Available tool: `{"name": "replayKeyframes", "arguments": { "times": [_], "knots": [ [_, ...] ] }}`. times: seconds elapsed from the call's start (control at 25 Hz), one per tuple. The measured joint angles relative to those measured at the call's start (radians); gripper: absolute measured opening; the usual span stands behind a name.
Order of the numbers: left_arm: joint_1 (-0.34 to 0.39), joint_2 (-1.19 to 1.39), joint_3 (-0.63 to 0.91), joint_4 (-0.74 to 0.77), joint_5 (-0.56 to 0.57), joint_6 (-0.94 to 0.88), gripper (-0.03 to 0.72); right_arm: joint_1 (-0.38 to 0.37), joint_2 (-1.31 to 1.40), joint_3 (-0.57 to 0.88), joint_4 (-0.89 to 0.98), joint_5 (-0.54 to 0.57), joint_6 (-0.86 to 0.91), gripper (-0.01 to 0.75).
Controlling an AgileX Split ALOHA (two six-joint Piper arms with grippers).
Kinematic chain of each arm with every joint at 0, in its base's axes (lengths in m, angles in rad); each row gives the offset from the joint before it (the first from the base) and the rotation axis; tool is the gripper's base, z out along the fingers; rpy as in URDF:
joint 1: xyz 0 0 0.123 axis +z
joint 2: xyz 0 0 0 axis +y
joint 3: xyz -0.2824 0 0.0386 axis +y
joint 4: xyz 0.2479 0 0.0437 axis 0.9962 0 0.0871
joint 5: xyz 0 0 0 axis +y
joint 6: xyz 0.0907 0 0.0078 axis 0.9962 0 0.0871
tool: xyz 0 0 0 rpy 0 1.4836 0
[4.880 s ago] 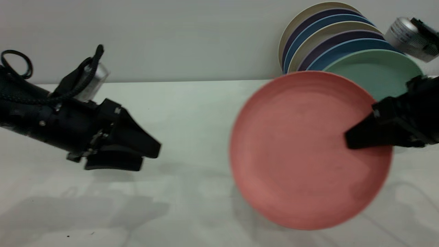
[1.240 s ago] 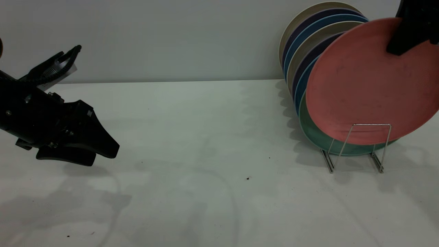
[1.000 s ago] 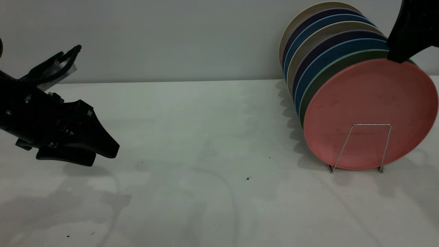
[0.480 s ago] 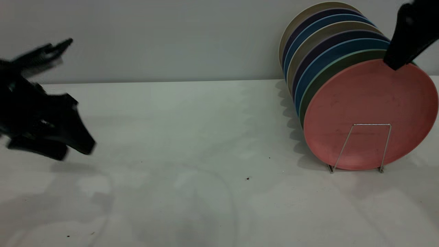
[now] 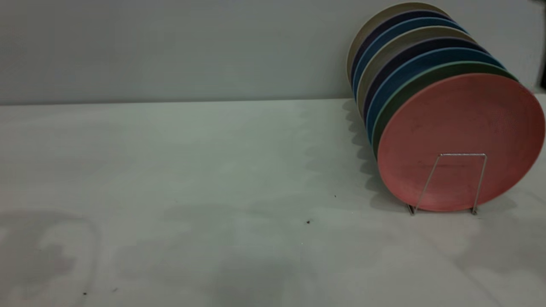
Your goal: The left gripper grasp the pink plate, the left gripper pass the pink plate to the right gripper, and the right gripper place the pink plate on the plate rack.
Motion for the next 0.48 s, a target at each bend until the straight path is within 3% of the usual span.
{"name": "replayKeyframes", "arguments": {
  "times": [0.16, 0.48],
  "knots": [
    [0.0, -0.217, 0.038, -0.017, 0.049, 0.02, 0.572, 0.0, -0.189, 0.099, -0.008, 0.02, 0.018, 0.358],
    [0.0, -0.653, 0.262, -0.126, 0.139, 0.067, 0.568, 0.0, -0.65, 0.36, 0.016, 0.04, -0.036, 0.362]
  ]
}}
